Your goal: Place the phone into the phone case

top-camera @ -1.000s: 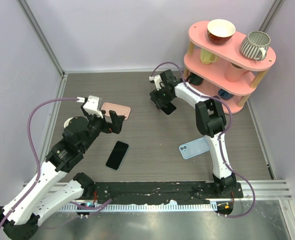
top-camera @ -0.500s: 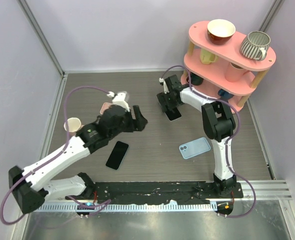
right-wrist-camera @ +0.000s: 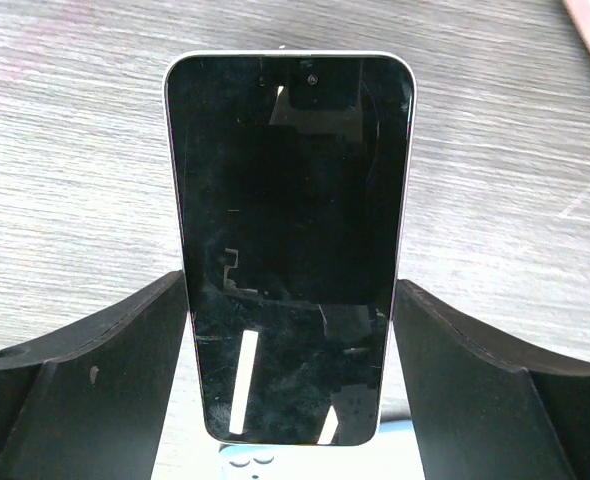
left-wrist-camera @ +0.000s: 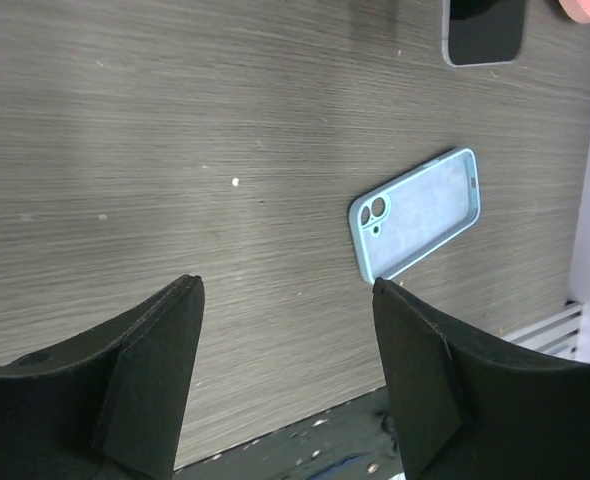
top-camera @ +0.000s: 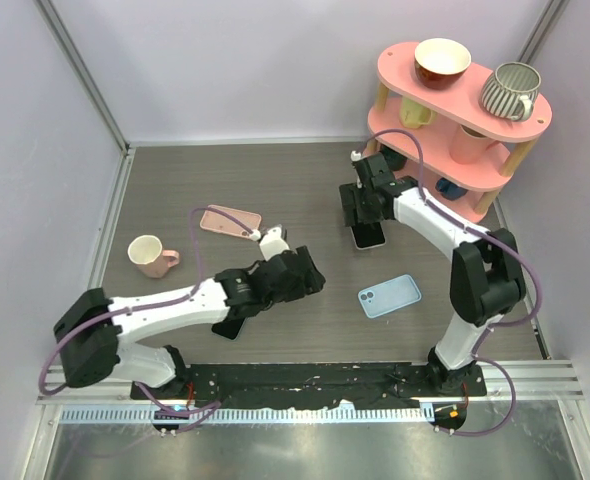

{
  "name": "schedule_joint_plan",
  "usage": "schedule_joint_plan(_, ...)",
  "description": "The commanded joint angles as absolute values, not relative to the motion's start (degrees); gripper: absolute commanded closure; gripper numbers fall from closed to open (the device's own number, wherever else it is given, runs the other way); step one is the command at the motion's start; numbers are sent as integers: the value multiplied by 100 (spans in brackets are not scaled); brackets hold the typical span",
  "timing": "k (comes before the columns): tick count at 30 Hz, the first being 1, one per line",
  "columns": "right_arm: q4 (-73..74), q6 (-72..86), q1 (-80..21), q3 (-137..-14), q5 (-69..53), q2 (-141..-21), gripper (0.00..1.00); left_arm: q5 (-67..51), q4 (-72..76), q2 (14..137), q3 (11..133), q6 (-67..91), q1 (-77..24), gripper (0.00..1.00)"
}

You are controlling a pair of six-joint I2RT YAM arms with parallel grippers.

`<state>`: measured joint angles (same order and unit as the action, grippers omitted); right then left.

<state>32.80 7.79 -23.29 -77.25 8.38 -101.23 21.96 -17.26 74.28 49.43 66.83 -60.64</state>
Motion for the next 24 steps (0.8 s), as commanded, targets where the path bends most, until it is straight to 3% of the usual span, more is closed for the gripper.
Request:
schedule_joint_plan(1, 3436, 1177, -2347, -7629, 1265, -9466, 51, 2268, -309, 8058, 4877, 7453, -6187, 28)
schedule_joint_plan(10, 3973, 1538, -2093, -7216, 2205, -8536, 51, 1943, -97, 9711, 5739, 7682, -6495, 28)
schedule_joint_plan(24, 3938, 1371, -1644, -6926, 2004, -7901, 51, 1793, -193, 10986, 6714, 7550, -6609, 34)
